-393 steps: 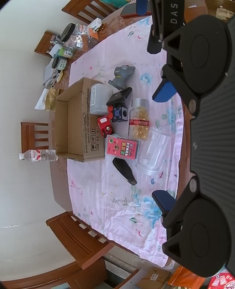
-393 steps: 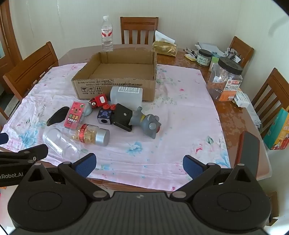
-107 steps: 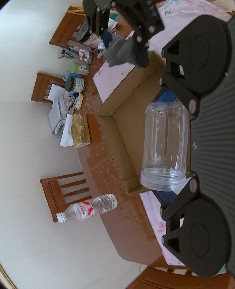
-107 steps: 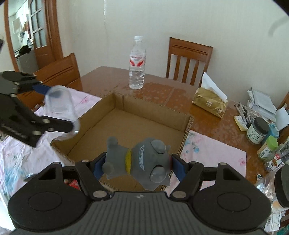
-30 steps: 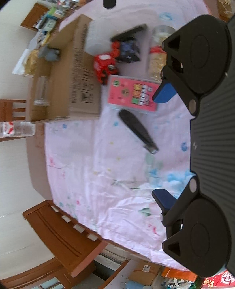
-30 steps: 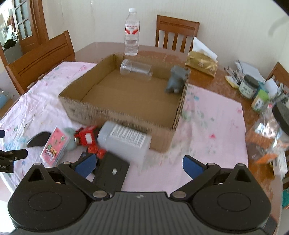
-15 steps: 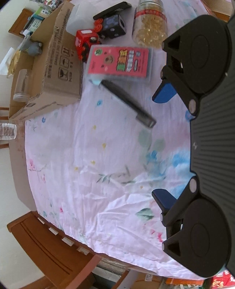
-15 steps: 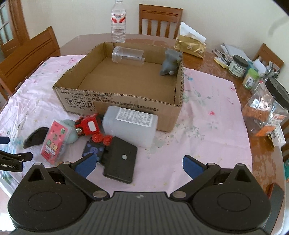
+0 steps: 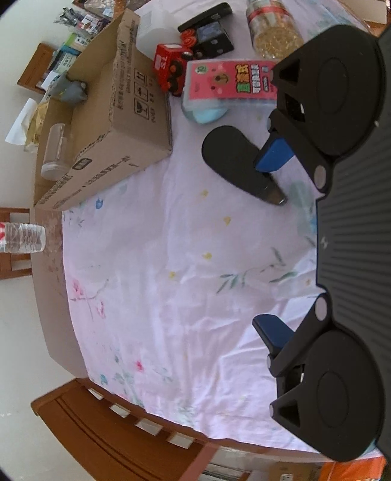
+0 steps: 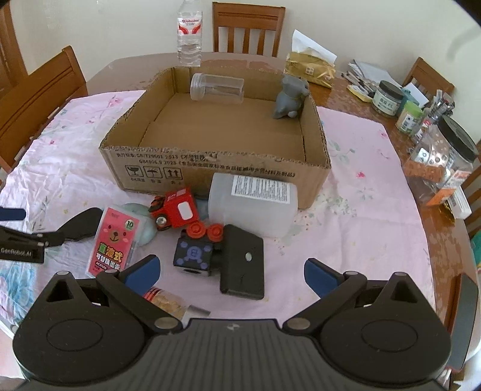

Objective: Organize rigid objects
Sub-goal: 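Move the left gripper to the black handle while the right gripper approaches the capsule bottle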

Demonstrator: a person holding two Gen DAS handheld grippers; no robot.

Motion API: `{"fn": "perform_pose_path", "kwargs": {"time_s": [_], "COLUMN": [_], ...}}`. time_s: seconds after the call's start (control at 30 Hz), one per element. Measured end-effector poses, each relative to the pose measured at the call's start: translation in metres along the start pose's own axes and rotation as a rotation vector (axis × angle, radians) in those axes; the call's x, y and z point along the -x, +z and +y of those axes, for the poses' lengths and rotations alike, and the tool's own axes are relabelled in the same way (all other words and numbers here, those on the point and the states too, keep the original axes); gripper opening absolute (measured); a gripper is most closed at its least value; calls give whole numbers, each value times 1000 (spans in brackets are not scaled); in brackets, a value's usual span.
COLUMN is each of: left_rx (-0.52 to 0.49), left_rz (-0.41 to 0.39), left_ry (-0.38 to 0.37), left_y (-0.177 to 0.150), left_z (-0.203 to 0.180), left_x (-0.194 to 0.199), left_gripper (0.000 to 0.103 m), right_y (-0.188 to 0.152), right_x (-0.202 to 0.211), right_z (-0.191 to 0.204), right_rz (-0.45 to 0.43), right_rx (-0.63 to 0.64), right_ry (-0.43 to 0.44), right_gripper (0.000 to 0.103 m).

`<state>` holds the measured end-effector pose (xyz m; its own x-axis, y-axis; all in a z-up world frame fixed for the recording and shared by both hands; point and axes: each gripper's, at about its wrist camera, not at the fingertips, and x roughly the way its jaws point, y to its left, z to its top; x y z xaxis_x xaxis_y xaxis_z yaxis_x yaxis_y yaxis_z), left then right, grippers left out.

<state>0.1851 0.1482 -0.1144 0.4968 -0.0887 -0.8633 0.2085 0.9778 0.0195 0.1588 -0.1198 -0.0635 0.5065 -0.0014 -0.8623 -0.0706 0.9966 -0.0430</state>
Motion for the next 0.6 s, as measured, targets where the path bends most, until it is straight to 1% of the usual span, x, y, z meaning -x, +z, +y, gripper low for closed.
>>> {"fn": "perform_pose_path", "kwargs": {"time_s": [0.1, 0.2, 0.27, 0.33, 0.43, 0.53, 0.6], "left_rx": [-24, -84, -114, -117, -86, -55, -31], "left_rz": [0, 9, 14, 19, 22, 21, 20], "left_ry": [-41, -88, -80, -62, -45, -21, -23], "left_y": [1, -2, -5, -7, -8, -7, -6], "left_z": [1, -6, -9, -6, 6, 21, 29], "left_x": [-1, -3, -5, -6, -7, -8, -10], "left_gripper": [101, 101, 101, 101, 101, 101, 101], "right_y": [-5, -7, -8, -8, -10, -14, -17], "right_x": [-2, -4, -7, -12, -20, -26, -26], "right_z": [11, 30, 41, 51, 59, 63, 63], "right_rz": [13, 23, 26, 32, 41, 53, 58], "right_rx": [3, 48, 75, 90, 90, 89, 98], "right_ry": [15, 43, 51, 63, 73, 56, 43], "right_gripper": [103, 103, 103, 103, 103, 103, 103]}}
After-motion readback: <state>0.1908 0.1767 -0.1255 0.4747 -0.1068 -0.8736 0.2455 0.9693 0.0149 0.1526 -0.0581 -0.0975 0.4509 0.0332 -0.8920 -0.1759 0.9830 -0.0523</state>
